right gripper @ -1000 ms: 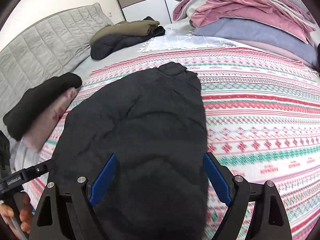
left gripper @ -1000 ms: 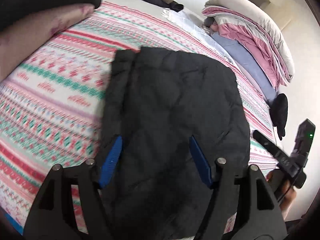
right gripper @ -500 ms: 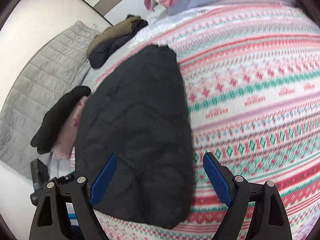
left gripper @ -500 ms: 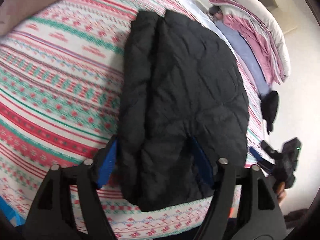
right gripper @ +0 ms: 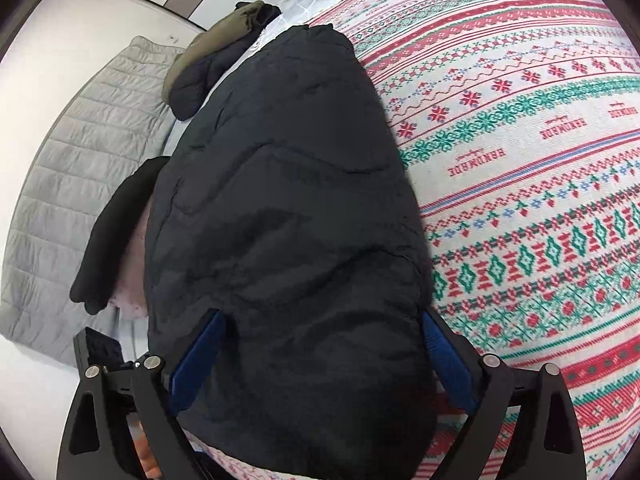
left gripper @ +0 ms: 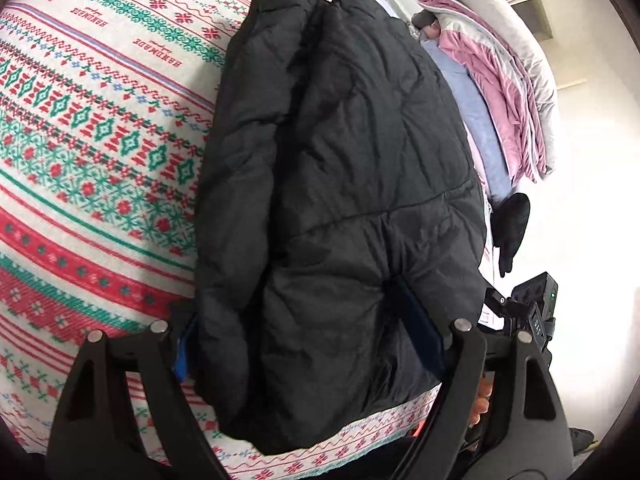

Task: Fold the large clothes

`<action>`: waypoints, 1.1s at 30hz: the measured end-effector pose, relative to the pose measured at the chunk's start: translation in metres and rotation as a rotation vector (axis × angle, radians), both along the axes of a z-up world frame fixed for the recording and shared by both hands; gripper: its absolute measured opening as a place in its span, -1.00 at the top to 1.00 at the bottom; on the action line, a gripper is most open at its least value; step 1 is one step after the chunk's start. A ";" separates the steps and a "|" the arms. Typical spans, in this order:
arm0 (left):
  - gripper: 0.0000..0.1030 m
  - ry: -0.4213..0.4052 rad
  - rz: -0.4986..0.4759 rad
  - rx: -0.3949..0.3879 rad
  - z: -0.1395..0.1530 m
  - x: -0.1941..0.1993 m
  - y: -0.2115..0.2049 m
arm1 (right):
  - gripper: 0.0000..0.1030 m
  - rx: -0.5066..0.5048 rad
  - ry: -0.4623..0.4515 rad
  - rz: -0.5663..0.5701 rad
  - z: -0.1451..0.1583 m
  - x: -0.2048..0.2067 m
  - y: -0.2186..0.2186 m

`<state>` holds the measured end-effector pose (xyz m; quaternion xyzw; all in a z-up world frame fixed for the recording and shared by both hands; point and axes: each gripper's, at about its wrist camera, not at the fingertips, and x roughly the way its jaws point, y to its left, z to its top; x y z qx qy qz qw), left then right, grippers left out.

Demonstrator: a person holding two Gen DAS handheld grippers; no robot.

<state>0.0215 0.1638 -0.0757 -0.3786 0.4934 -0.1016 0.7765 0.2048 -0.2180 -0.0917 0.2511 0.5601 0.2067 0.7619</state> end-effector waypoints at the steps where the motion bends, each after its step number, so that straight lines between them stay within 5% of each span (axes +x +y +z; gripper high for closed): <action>1: -0.62 -0.005 -0.003 0.003 -0.001 0.001 -0.002 | -0.93 0.014 0.010 -0.006 -0.003 0.004 -0.002; 17: -0.61 -0.007 0.036 -0.010 -0.007 0.005 -0.001 | -0.95 0.027 0.033 0.032 -0.024 0.035 0.017; 21: -0.20 -0.032 0.066 -0.002 -0.003 0.005 -0.003 | -0.65 -0.006 -0.003 0.047 -0.016 0.031 0.035; 24: -0.17 -0.030 0.080 -0.013 -0.004 0.006 -0.002 | -0.40 -0.040 -0.040 0.060 -0.006 0.027 0.042; 31: -0.26 -0.011 0.095 -0.045 -0.012 0.010 0.000 | -0.23 -0.060 -0.058 0.073 -0.002 0.017 0.045; 33: -0.12 -0.027 0.103 -0.027 -0.009 0.008 -0.003 | -0.13 -0.073 -0.071 0.077 0.000 0.013 0.047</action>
